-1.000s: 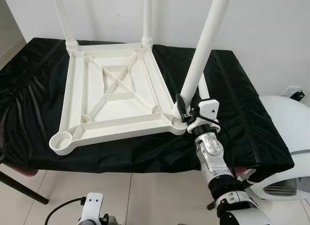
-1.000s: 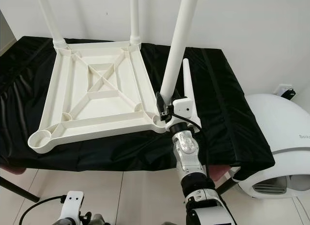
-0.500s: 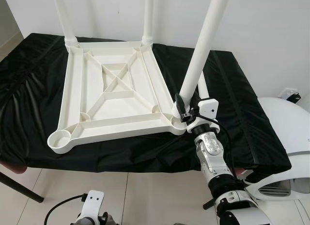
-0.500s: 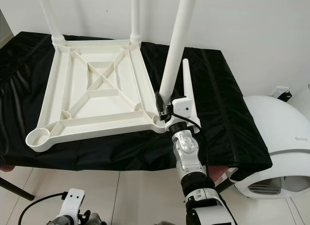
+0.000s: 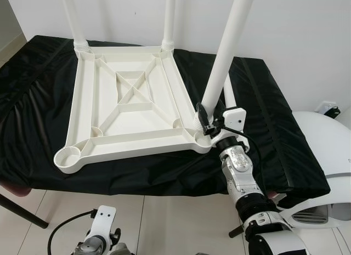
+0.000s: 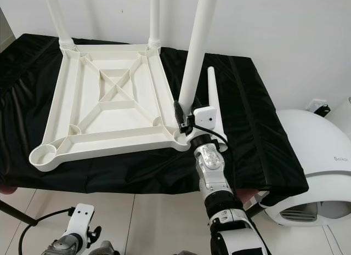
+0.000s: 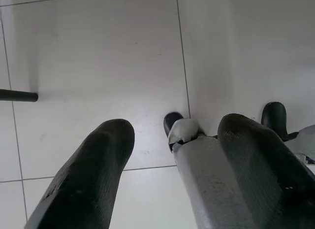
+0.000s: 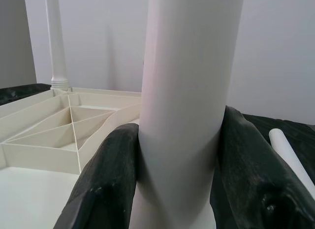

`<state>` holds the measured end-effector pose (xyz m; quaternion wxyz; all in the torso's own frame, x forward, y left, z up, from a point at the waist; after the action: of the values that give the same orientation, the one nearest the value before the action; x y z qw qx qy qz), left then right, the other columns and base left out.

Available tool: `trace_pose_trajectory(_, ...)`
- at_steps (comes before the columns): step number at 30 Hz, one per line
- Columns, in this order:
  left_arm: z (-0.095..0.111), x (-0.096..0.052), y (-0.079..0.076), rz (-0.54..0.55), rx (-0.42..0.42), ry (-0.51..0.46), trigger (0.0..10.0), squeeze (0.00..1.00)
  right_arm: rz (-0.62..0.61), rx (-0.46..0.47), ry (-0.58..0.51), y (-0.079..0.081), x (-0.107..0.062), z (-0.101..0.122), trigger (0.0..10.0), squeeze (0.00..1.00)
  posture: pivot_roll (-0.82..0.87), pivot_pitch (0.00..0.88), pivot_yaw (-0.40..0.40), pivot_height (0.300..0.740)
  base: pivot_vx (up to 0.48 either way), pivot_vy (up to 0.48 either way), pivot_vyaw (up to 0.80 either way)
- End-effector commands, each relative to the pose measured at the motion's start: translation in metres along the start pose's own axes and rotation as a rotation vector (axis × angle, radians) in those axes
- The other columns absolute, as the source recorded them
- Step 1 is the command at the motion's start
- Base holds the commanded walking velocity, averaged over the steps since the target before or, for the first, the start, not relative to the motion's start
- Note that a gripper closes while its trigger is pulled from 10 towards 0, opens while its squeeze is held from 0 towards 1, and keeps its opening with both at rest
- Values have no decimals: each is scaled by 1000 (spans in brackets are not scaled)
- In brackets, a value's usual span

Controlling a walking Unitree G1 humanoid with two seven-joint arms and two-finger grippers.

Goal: Building children table

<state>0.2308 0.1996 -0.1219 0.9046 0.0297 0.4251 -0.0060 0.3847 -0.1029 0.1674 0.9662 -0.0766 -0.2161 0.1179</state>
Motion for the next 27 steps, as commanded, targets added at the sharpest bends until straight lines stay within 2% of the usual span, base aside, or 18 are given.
trace_pose_trajectory(1, -5, -1, 2, -6, 4, 19, 10000, 0, -30, 7, -1, -6, 0, 0, 10000, 0, 46, 0, -35, 740, 0, 0, 0)
trace_pose_trajectory(11, 4, 1, 0, -20, 13, 8, 10000, 0, -68, 6, -9, -10, -2, 1, 10000, 0, 3, 0, 6, 740, 0, 0, 0)
trace_pose_trajectory(19, 12, 3, -6, -42, -27, -10, 10000, 0, -82, -1, -8, -14, -6, 1, 10000, 0, -17, 0, 15, 740, 0, 0, 0)
trace_pose_trajectory(27, 7, 2, -7, -46, -70, -4, 10000, 0, -70, 2, 5, -10, -7, -3, 10000, 0, -9, 0, 9, 740, 0, 0, 0)
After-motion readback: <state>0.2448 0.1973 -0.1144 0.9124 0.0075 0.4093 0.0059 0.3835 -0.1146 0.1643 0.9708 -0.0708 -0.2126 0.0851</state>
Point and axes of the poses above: a point about 5 cm out from each wrist's last joint towards the gripper, its own x axis pointing out of the wrist towards the gripper, its own z axis along the axis of the wrist's last joint, y = z × x, the point moved 6 cm from there along x, pointing out of the wrist towards the gripper, and after that the axes turned 8 degrees about -x, right-handed, at the moved point
